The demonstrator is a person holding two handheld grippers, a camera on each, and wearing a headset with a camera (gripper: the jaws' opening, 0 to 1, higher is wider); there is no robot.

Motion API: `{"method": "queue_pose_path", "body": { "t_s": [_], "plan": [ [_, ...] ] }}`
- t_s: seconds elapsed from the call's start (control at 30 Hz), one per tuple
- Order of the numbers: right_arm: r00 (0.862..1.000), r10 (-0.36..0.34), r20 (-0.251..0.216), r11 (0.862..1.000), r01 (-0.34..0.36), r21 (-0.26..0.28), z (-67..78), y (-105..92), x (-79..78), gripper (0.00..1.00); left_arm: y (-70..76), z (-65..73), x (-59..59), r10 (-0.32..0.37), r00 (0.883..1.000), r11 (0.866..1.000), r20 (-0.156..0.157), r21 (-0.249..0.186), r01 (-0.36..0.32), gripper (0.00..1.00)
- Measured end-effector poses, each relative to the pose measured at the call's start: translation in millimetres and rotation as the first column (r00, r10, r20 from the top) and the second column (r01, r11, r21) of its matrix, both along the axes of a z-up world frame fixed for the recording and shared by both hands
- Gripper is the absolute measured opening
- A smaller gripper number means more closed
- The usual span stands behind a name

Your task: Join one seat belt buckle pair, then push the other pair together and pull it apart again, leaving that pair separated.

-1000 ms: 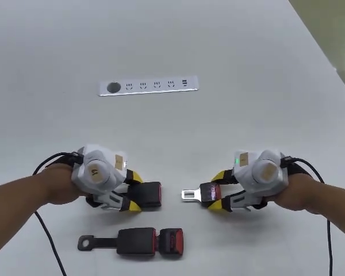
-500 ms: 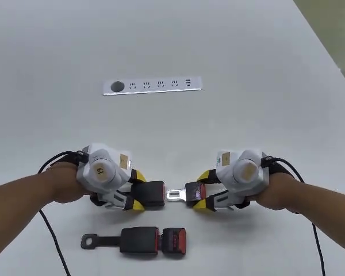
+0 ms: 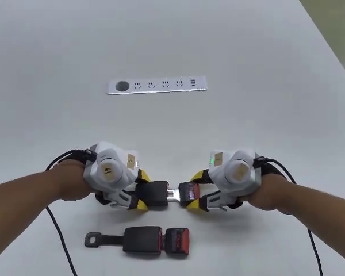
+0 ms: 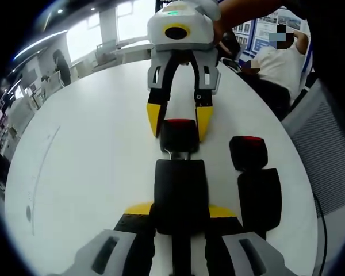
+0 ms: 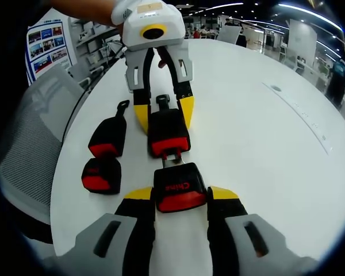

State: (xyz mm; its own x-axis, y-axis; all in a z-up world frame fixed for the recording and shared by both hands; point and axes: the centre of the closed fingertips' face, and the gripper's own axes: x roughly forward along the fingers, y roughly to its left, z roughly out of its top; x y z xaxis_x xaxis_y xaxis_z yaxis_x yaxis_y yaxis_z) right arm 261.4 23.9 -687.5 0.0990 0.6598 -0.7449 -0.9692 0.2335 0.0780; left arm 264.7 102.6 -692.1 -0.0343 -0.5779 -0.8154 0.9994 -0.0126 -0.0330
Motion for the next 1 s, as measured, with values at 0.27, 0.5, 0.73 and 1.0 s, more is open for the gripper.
{"method": "queue_pose_path", "body": {
  "t_s": [0.27,0.5,0.73,1.0],
  "plan": [
    [1.0,0.008,0.0,1.0,-0.008,0.008,-1.9,2.9,1.0,0.32,-0.4,-0.2,-0.2,0.01,1.0,1.0,-0.002,0.003,-0.01,0.33],
    [1.0,0.014,0.02,1.0,-0.015,0.005,-2.3,17.4,0.6,0.32,-2.4,1.3,-3.7,-0.008,1.0,1.0,0.0,0.009,0.008,0.33],
    [0.999,-0.014,0.031,1.0,0.014,-0.004,-2.4,18.1,0.0,0.32,-1.5,0.8,-4.2,0.0,1.0,1.0,-0.003,0.002,0.0,0.33],
    [0.999,-0.009,0.034,1.0,0.009,-0.014,-3.8,17.6,-0.3,0.32,-2.1,1.5,-6.2,0.0,1.0,1.0,-0.003,0.009,0.0,0.33]
  ]
}}
